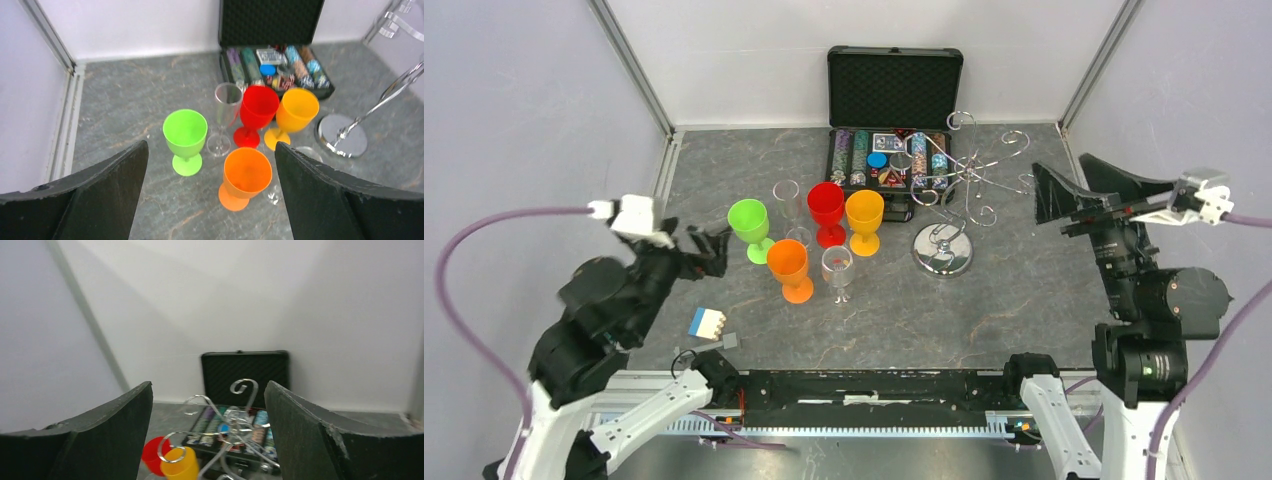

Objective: Take the wine glass off the wine glass rack

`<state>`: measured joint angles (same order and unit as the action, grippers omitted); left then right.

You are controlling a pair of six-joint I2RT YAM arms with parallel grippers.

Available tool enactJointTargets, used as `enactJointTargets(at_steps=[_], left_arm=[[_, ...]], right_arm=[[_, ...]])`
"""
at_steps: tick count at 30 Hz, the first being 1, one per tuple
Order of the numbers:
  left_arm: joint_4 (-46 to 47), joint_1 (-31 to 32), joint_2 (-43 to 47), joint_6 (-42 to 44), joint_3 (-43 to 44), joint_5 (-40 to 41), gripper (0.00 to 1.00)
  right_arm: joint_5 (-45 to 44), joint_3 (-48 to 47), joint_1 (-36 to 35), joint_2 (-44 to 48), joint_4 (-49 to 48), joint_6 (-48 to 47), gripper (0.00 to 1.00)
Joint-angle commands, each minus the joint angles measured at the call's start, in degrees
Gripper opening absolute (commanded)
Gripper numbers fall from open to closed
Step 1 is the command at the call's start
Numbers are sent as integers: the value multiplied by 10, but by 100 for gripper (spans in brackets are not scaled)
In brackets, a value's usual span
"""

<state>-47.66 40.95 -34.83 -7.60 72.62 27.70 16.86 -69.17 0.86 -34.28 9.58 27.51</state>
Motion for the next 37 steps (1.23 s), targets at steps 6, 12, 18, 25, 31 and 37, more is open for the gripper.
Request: enactJointTargets(at_steps=[6,12,18,25,31,37], left_arm=[[60,0,139,39,0,81,100],[63,-1,198,52,-16,114,100],[65,-3,229,46,-21,165,100],[52,-2,213,42,-18,190,100],[53,-2,209,40,-28,194,100],[52,-3,198,35,-31,201,100]], right_arm=[[-297,-7,1,76,176,-123,86],[-401,28,2,134,181,-109,86],[-457,50,1,164,185,-95,89],[-442,81,1,194,146,-113,98],[-432,80,1,181,144,-111,98],[-429,87,1,182,144,-101,98]])
